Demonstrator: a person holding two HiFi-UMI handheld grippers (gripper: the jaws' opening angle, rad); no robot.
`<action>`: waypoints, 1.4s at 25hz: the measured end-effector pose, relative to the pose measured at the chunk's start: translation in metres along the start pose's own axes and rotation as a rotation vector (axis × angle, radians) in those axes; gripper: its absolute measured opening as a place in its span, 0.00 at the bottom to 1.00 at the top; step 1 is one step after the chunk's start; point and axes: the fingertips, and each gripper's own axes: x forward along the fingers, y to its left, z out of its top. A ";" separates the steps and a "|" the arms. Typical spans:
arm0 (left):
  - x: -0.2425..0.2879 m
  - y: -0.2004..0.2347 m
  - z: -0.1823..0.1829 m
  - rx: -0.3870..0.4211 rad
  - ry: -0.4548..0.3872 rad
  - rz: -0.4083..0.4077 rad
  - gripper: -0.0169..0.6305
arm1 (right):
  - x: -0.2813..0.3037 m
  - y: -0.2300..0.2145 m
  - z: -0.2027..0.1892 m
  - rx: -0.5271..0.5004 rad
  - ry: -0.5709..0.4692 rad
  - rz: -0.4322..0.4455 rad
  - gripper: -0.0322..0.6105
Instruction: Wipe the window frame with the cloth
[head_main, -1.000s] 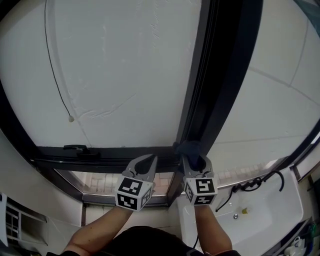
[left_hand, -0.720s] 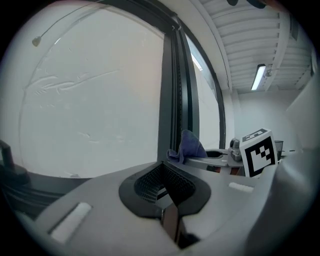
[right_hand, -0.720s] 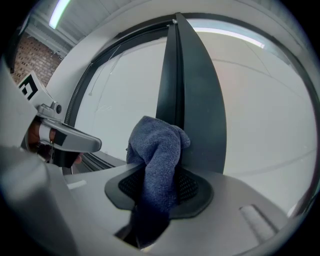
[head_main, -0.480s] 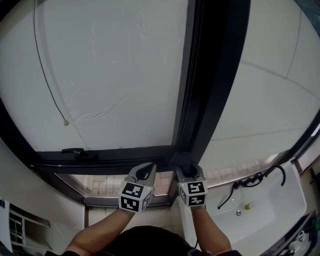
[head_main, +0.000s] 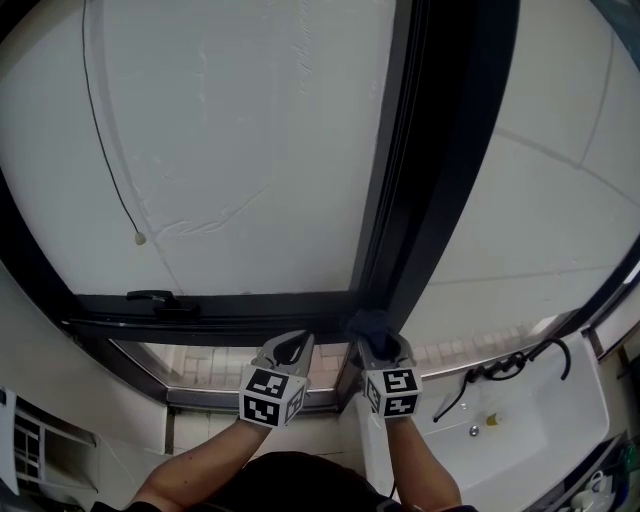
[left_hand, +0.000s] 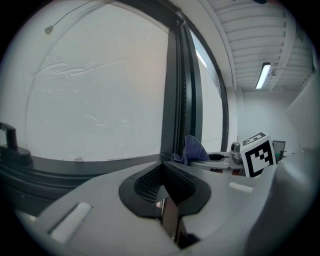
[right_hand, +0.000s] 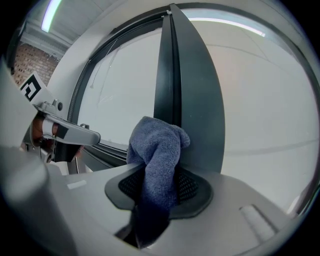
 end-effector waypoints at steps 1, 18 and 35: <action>-0.002 0.002 0.001 0.001 -0.005 0.004 0.02 | -0.002 0.000 0.002 -0.001 -0.002 -0.001 0.25; -0.024 0.023 -0.015 -0.029 -0.007 0.044 0.02 | -0.016 0.000 -0.015 0.041 0.041 -0.002 0.25; -0.070 0.085 -0.035 -0.076 0.029 0.164 0.02 | 0.022 0.056 -0.020 0.035 0.082 0.122 0.25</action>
